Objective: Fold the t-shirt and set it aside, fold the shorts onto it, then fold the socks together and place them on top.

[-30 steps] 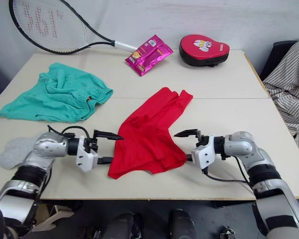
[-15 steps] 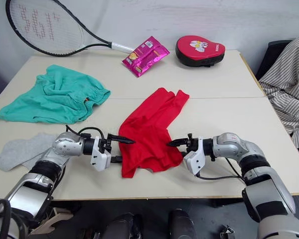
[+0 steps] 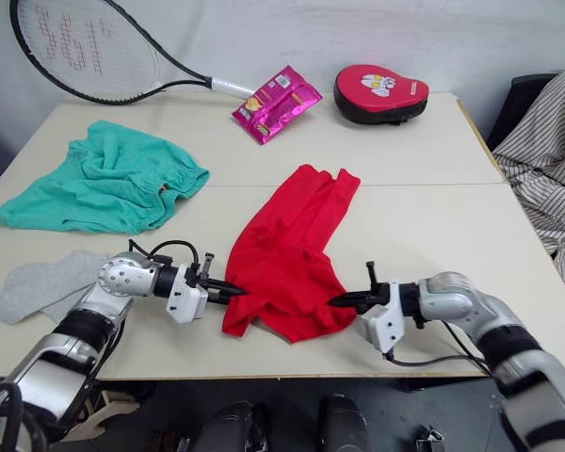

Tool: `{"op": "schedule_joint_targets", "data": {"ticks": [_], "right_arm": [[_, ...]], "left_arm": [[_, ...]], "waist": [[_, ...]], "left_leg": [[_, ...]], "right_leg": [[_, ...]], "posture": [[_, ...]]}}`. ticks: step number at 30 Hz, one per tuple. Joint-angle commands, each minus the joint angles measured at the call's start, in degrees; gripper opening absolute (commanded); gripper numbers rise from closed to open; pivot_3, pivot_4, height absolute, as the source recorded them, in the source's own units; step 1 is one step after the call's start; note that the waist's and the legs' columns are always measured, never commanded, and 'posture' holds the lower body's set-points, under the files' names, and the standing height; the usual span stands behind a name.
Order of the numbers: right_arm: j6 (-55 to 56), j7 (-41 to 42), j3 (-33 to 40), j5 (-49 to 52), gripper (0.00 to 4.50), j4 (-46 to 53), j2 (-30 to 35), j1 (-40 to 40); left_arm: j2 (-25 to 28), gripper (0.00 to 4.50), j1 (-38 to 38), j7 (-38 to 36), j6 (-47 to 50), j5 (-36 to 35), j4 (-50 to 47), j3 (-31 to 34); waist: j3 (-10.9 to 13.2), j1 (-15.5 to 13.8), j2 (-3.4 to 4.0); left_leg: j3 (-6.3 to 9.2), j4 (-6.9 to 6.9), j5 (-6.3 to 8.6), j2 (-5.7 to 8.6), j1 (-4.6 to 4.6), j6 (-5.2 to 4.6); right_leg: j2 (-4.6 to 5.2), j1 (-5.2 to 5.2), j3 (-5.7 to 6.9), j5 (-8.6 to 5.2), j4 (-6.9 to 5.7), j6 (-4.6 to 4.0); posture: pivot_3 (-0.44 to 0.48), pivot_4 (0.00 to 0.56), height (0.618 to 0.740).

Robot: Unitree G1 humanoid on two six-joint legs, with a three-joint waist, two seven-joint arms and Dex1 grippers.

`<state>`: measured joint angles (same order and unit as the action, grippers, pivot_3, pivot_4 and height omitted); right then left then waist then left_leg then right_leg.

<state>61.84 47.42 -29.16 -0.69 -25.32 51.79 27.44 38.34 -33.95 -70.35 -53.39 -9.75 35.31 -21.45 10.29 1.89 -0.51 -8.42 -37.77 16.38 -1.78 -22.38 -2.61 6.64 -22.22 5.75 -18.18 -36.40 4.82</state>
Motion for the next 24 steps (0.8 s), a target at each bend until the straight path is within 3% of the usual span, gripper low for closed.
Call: {"op": "schedule_joint_targets", "data": {"ticks": [1,7,14,19,24], "right_arm": [[-14.1,4.8,2.7,14.6,0.00,19.2,9.4,-9.2],[-38.1,7.1,10.1,32.1,0.00,44.9,26.5,-28.9],[-53.2,7.6,19.8,38.9,0.00,59.7,34.2,-45.6],[-62.6,9.8,31.2,46.5,0.00,60.6,31.9,-47.3],[-72.3,10.6,38.2,53.0,0.00,53.1,26.8,-36.7]], "left_arm": [[5.9,0.03,5.1,-5.5,9.2,-8.4,-14.7,1.4],[11.2,0.03,14.1,-5.5,22.3,-13.4,-31.9,5.0],[18.2,0.03,23.2,-10.2,35.1,-17.6,-44.7,6.4],[21.3,0.03,21.9,-11.2,49.3,-22.8,-46.7,9.5],[20.2,0.03,10.4,-12.8,64.7,-26.9,-39.6,12.0]], "waist": [[0.0,-0.2,0.02],[0.1,-0.4,0.11],[0.1,-0.5,0.10],[0.1,-0.7,0.08],[0.2,-1.2,-0.02]], "left_leg": [[0.02,0.00,0.00,0.00,-0.10,0.00],[0.23,0.05,0.20,0.01,-0.02,-0.23],[0.39,0.60,0.17,0.03,0.17,-0.09],[0.43,0.62,0.04,0.03,0.11,0.16],[0.52,0.61,0.12,0.04,0.05,-0.02]], "right_leg": [[0.03,-0.12,0.00,-0.02,0.03,-0.03],[0.16,0.01,0.05,-0.07,0.09,-0.13],[0.14,0.20,0.22,-0.14,0.57,-0.25],[0.12,0.19,0.26,-0.16,0.63,-0.27],[0.10,0.18,0.32,-0.16,0.65,-0.27]], "posture": [[0.000,0.150,0.740],[0.000,0.150,0.740],[0.000,0.150,0.740],[0.000,0.150,0.740],[0.000,0.150,0.740]]}}
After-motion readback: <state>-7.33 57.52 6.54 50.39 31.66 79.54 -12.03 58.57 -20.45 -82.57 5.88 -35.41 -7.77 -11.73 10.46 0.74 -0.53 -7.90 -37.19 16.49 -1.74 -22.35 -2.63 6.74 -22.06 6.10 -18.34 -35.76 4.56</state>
